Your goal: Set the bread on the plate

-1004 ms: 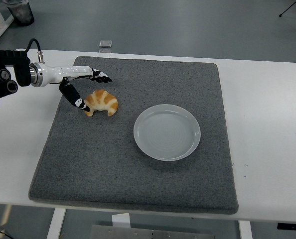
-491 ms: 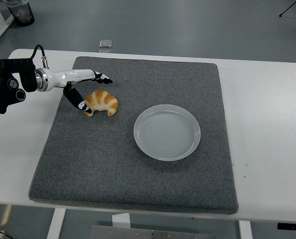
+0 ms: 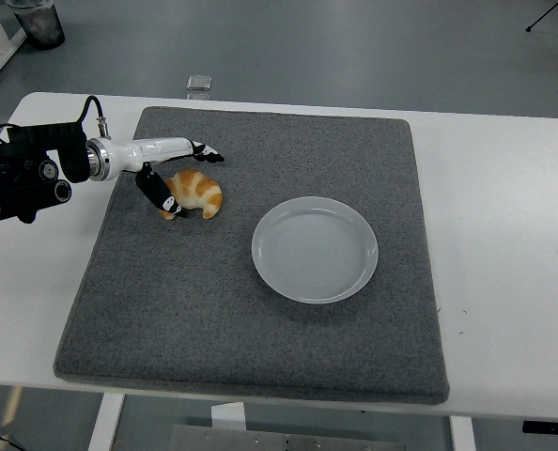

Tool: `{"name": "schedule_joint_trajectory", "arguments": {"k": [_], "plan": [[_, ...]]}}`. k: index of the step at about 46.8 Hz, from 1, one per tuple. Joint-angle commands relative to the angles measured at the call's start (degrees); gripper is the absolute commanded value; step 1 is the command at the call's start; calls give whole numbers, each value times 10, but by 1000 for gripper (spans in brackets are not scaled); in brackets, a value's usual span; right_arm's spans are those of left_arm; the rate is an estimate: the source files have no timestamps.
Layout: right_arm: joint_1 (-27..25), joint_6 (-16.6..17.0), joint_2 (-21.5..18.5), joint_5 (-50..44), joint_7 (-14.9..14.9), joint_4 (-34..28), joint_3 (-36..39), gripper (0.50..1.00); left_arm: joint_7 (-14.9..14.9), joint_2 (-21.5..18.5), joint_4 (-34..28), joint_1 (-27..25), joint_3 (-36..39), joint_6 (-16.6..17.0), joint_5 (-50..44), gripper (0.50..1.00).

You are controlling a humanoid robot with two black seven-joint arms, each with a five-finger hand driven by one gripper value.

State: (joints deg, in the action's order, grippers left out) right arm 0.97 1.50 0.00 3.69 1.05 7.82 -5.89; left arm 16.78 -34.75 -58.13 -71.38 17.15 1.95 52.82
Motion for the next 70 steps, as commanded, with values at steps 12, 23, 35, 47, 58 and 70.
{"name": "schedule_joint_trajectory", "arguments": {"k": [12,23,35,47,58,70], "plan": [[0,0,0,1,0,0,0,952,-5,24,21,6,4,10,0,981],[0,0,0,0,0,0,0,952,-10,27,25,6,11,10,1,971],[0,0,0,0,0,0,0,952,-11,27,26,3,13,10,13,879],[0,0,0,0,0,0,0,952,-24,27,26,-3,14,21,25,752],[0,0,0,0,0,1,-1,952,-25,27,26,-2,14,22,38,500],[0,0,0,0,0,0,0,952,-25,27,37,-3,13,31,44,500]]}}
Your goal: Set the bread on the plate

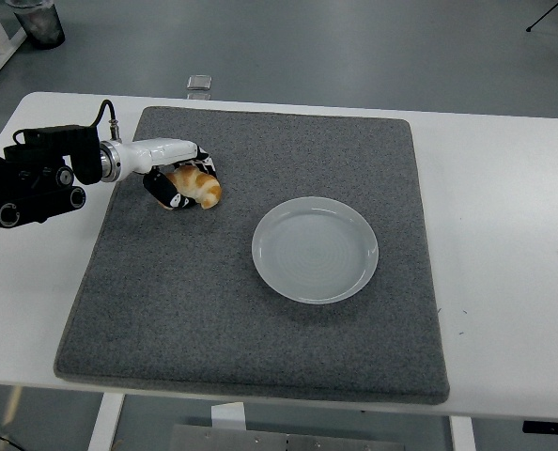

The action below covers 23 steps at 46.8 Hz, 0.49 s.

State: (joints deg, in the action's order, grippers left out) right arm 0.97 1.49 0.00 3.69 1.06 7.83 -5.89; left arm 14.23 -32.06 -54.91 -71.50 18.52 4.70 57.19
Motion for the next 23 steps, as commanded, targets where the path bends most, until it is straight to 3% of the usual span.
{"name": "schedule_joint_trajectory", "arguments": {"k": [1,23], "plan": [[0,0,0,0,0,0,0,952,0,0,5,-2,-1,3,0,500],[0,0,0,0,0,0,0,952,4,-6,-10,-41,-9,-1,-11,500]]}}
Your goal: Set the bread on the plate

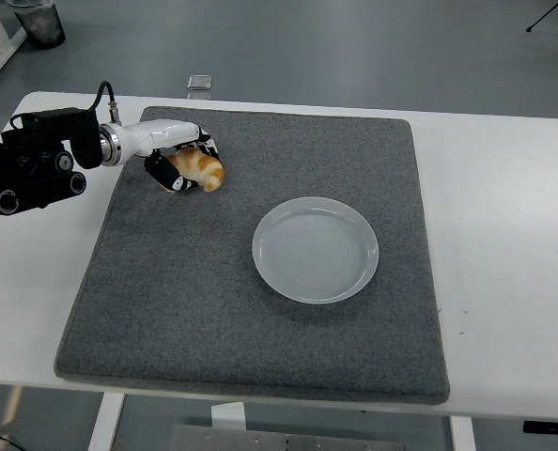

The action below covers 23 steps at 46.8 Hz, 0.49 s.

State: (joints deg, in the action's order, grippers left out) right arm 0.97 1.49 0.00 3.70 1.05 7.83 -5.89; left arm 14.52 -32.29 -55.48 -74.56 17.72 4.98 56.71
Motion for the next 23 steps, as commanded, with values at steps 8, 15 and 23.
{"name": "schedule_joint_trajectory", "arguments": {"k": [8,15,23], "plan": [[0,0,0,0,0,1,0,954,1,-33,-25,-43,-43,-25,-12,500],[0,0,0,0,0,0,0,952,1,-58,-25,-82,-79,-67,-13,500],[0,0,0,0,0,1,0,952,2,-81,-26,-116,-116,-115,-12,500]]}}
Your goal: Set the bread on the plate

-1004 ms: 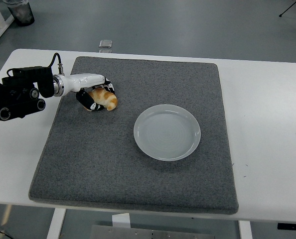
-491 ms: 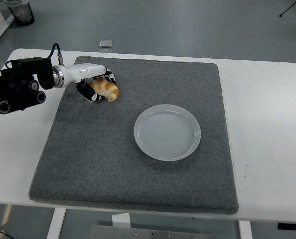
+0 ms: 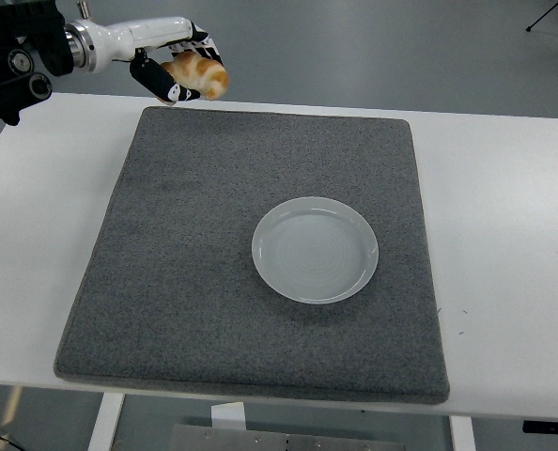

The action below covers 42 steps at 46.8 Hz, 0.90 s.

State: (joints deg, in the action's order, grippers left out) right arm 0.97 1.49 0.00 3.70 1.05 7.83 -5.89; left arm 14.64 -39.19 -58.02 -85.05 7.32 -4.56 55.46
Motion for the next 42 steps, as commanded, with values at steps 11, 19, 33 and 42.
{"name": "schedule_joint_trajectory", "arguments": {"k": [11,19,33,42], "plan": [[0,0,0,0,0,0,0,952,35,-25,-6,-21,-21,-45,9,500],[0,0,0,0,0,0,0,952,81,-26,-46,-25,-21,-45,9,500],[0,0,0,0,0,0,0,954,136,-21,-118,-30,-26,-44,17,500],[0,0,0,0,0,0,0,952,139,-1,-145,-25,-36,-44,40,500]]}}
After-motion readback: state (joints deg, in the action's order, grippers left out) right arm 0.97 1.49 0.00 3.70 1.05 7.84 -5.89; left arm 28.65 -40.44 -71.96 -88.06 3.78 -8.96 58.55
